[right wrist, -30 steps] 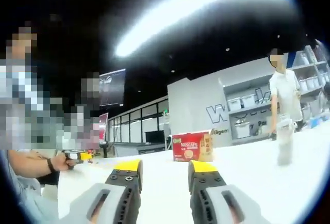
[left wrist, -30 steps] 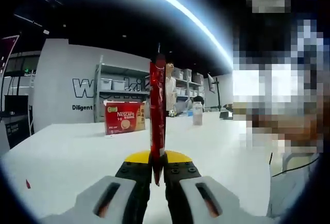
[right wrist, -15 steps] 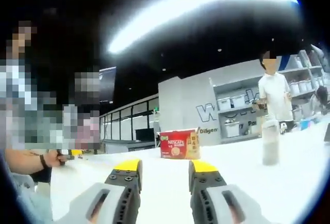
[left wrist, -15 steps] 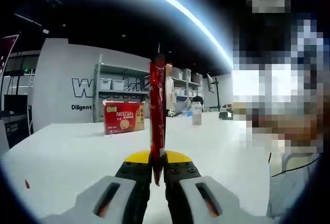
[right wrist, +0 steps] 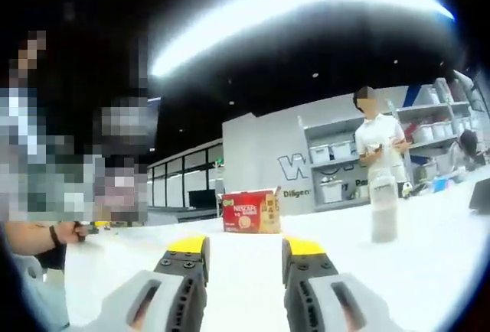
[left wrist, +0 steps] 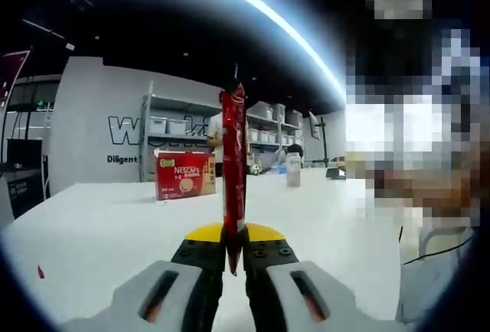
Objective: Tear open the coffee pouch, take out the coffee, and pour the coffee from the pouch into the cup
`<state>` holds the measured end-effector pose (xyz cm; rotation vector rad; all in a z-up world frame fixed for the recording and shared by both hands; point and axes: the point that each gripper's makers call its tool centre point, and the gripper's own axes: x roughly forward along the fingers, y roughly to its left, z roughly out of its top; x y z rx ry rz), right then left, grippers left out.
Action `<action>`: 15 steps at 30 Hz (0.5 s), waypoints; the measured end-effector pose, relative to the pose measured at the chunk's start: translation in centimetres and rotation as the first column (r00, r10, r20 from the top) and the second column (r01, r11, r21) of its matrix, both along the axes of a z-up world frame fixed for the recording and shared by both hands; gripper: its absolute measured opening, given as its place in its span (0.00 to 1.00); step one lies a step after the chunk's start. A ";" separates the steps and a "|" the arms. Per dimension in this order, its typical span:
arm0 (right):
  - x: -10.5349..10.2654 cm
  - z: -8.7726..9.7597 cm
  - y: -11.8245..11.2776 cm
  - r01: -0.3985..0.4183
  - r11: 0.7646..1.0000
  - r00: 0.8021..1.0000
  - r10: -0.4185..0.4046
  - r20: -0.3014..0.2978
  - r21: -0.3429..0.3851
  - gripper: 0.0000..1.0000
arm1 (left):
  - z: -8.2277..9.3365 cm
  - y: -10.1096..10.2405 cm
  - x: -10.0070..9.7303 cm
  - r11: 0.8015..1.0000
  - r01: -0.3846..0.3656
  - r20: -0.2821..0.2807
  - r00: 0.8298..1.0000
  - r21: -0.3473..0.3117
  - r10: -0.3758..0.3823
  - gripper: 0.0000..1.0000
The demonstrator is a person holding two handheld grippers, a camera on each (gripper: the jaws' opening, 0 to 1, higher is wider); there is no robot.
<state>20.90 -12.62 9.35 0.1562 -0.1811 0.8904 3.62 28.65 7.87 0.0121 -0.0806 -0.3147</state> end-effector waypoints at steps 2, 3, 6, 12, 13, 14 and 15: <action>0.2 0.1 -0.4 0.015 1.000 1.000 -0.015 0.003 -0.003 0.40 | 0.0 0.0 -0.1 1.000 0.001 0.003 1.000 0.000 -0.001 0.11; 0.3 0.1 -0.5 0.021 1.000 1.000 -0.021 0.003 -0.006 0.40 | 0.1 0.0 -0.1 1.000 0.000 0.005 1.000 -0.001 0.000 0.11; 0.8 0.0 -1.0 0.044 0.999 0.999 -0.044 0.003 -0.006 0.40 | 0.2 0.0 -0.1 1.000 0.001 0.011 1.000 -0.012 -0.001 0.11; 2.0 -0.4 -2.5 0.093 0.996 0.996 -0.093 -0.016 0.003 0.40 | 0.3 -0.1 -0.2 1.000 0.007 0.012 1.000 -0.012 -0.007 0.11; 2.2 -0.3 -2.8 0.101 0.995 0.995 -0.101 -0.020 0.009 0.40 | 0.2 -0.1 -0.2 1.000 0.006 0.012 1.000 -0.012 -0.006 0.11; 2.4 -0.3 -3.0 0.108 0.994 0.994 -0.108 -0.023 0.012 0.40 | 0.2 -0.1 -0.2 1.000 0.006 0.012 1.000 -0.012 -0.006 0.11; 2.5 -0.2 -3.2 0.115 0.993 0.993 -0.114 -0.024 0.015 0.40 | 0.2 -0.1 -0.2 1.000 0.005 0.012 1.000 -0.012 -0.005 0.11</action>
